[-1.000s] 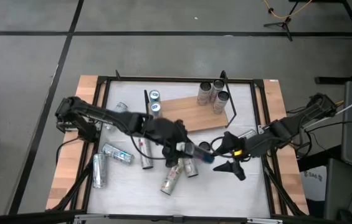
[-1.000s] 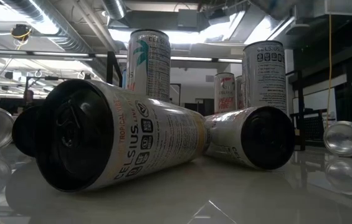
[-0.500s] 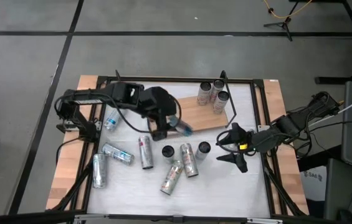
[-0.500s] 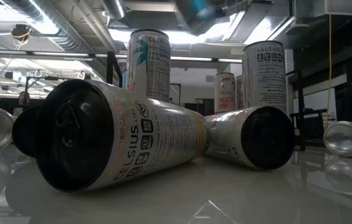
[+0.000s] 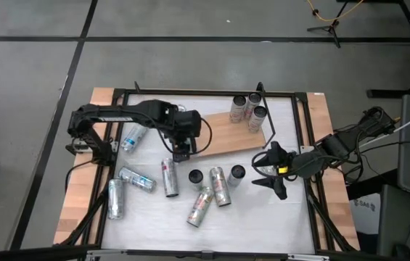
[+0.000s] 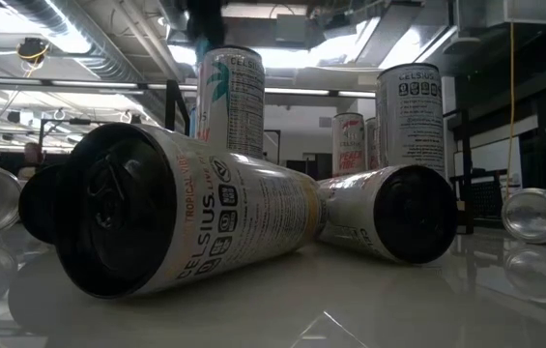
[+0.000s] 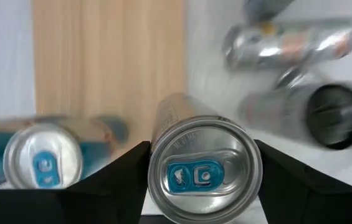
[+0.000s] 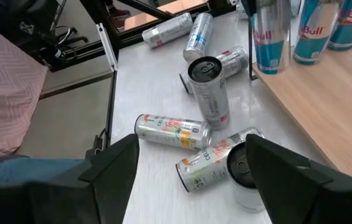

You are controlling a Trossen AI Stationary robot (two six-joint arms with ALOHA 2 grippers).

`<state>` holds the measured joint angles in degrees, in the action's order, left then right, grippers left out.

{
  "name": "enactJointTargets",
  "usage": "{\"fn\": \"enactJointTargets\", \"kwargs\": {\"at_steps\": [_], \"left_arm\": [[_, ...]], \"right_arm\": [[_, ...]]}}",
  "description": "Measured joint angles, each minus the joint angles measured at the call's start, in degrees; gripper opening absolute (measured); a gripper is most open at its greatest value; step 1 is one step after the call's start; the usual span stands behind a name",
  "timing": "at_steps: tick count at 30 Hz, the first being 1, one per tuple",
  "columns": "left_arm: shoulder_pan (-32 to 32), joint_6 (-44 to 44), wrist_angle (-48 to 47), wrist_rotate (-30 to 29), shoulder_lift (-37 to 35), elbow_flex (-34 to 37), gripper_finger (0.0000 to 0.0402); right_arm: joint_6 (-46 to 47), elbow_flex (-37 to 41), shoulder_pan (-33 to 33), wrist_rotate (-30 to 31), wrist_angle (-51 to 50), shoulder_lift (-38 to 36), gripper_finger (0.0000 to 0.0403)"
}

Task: Place canned beverage on shelf
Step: Put the blue soda can on the shelf aligned with the other blue soda can

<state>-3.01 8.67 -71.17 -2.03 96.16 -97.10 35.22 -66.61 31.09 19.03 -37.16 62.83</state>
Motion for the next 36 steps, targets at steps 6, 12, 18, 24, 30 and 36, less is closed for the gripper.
{"fn": "enactJointTargets", "kwargs": {"at_steps": [6, 12, 18, 24, 30, 36], "left_arm": [[-1.0, 0.2, 0.7, -2.1, 0.0, 3.4, 0.0234], [-0.9, 0.2, 2.2, -1.8, 0.0, 6.5, 0.0234], [-0.9, 0.2, 2.8, -2.6, -0.2, 9.4, 0.0234], [-0.9, -0.1, 4.1, -3.0, -0.3, 9.6, 0.0234], [-0.9, -0.3, 4.6, -3.3, -0.2, 9.7, 0.0251], [-0.9, -0.3, 4.2, -3.7, 0.0, 9.9, 0.0266]], "right_arm": [[0.0, 0.0, 0.0, 0.0, -0.3, 0.0, 0.0289], [0.0, 0.0, 0.0, 0.0, -0.3, 0.0, 0.0289], [0.0, 0.0, 0.0, 0.0, -0.3, 0.0, 0.0289], [0.0, 0.0, 0.0, 0.0, -0.3, 0.0, 0.0289], [0.0, 0.0, 0.0, 0.0, -0.3, 0.0, 0.0289], [0.0, 0.0, 0.0, 0.1, -0.3, 0.0, 0.0289]]}}
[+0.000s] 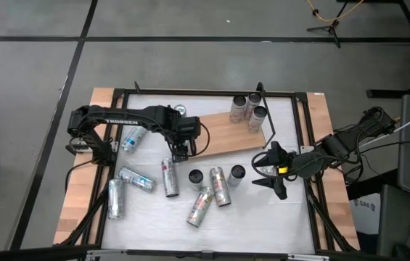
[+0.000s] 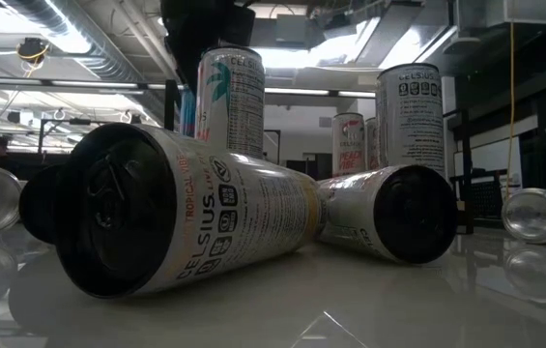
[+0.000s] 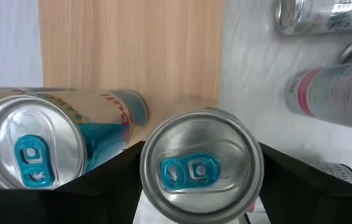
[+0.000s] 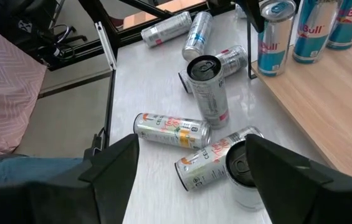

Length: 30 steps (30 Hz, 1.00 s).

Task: Place canned beverage on shelf
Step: Put the blue soda can on the shelf aligned with the other blue soda can

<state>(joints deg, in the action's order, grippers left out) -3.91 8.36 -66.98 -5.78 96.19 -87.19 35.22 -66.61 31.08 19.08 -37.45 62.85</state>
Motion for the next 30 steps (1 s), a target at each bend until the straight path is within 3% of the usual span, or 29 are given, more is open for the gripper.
{"fn": "enactJointTargets", "kwargs": {"at_steps": [21, 30], "left_arm": [[0.0, 0.2, 0.1, -1.7, 0.0, -0.2, 0.0267], [0.0, 0.2, -0.7, -1.7, -0.1, -3.7, 0.0267]], "right_arm": [[0.0, 0.0, 0.0, 0.0, 0.0, 0.0, 0.0289], [0.0, 0.0, 0.0, 0.0, 0.0, 0.0, 0.0289]]}}
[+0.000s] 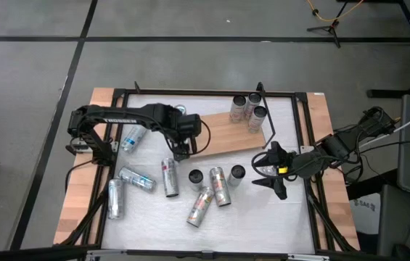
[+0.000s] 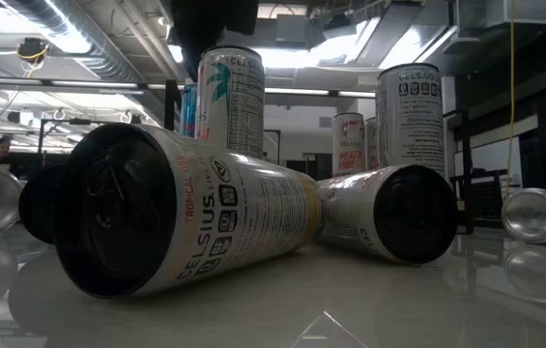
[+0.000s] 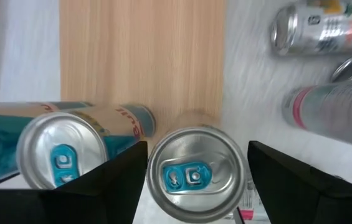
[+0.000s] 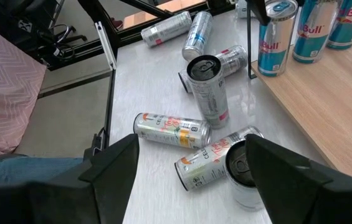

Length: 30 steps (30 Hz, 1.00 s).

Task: Place canned beverage on shelf
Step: Put the blue soda can on the shelf aligned with the other blue soda can, then put the white-pink soda can on the shelf with the other white-pink soda can

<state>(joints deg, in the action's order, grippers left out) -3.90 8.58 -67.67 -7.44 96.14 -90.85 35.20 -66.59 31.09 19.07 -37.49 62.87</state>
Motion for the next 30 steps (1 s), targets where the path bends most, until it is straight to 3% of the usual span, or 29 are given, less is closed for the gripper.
{"fn": "enactJointTargets", "kwargs": {"at_steps": [17, 30], "left_arm": [[0.3, 0.0, -0.9, 0.2, 0.0, -9.1, 0.0267], [2.1, -0.1, -0.8, 5.5, 0.0, -12.6, 0.0267]], "right_arm": [[0.0, 0.0, 0.0, 0.0, 0.0, 0.0, 0.0289], [-1.0, 0.0, 0.0, 0.0, -0.1, 0.0, 0.0289]]}}
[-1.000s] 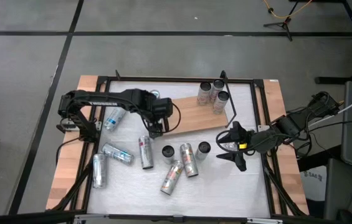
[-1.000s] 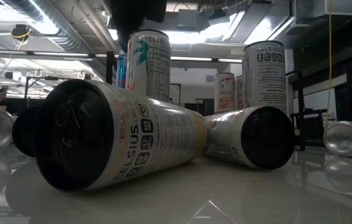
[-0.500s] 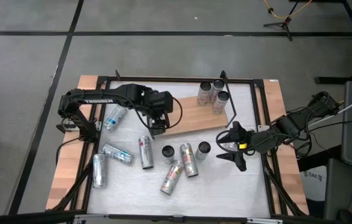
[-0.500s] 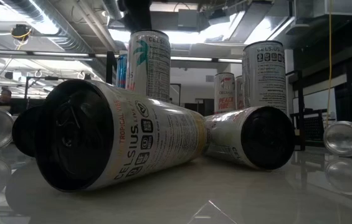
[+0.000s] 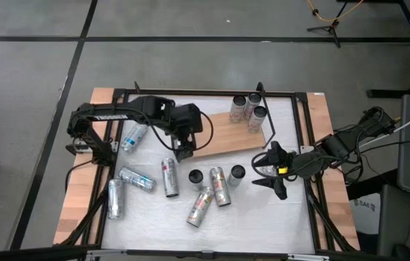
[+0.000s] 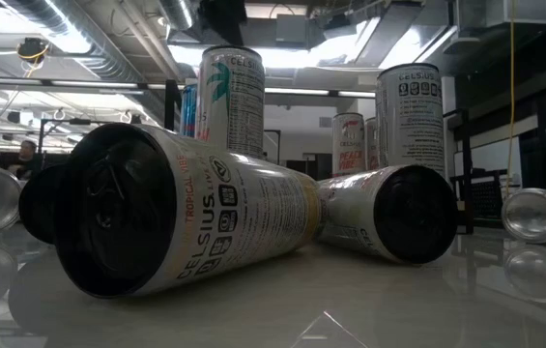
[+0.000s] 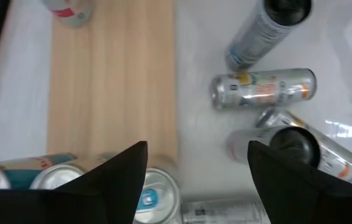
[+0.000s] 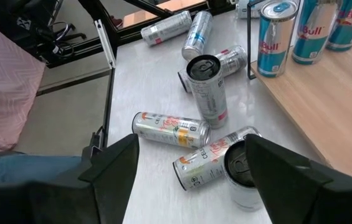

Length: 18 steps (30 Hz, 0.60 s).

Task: Place canned beverage on shelf
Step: Put the white-pink soda can on the shelf with the other white-pink soda can

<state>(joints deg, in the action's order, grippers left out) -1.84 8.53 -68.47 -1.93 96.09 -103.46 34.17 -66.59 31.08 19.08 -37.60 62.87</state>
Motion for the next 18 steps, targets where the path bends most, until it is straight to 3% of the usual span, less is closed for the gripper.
{"fn": "enactJointTargets", "kwargs": {"at_steps": [18], "left_arm": [[7.4, -2.0, -0.1, -0.5, -1.8, 0.0, 0.0267]], "right_arm": [[-0.4, 0.0, 0.0, -0.6, 0.2, 0.0, 0.0289]]}}
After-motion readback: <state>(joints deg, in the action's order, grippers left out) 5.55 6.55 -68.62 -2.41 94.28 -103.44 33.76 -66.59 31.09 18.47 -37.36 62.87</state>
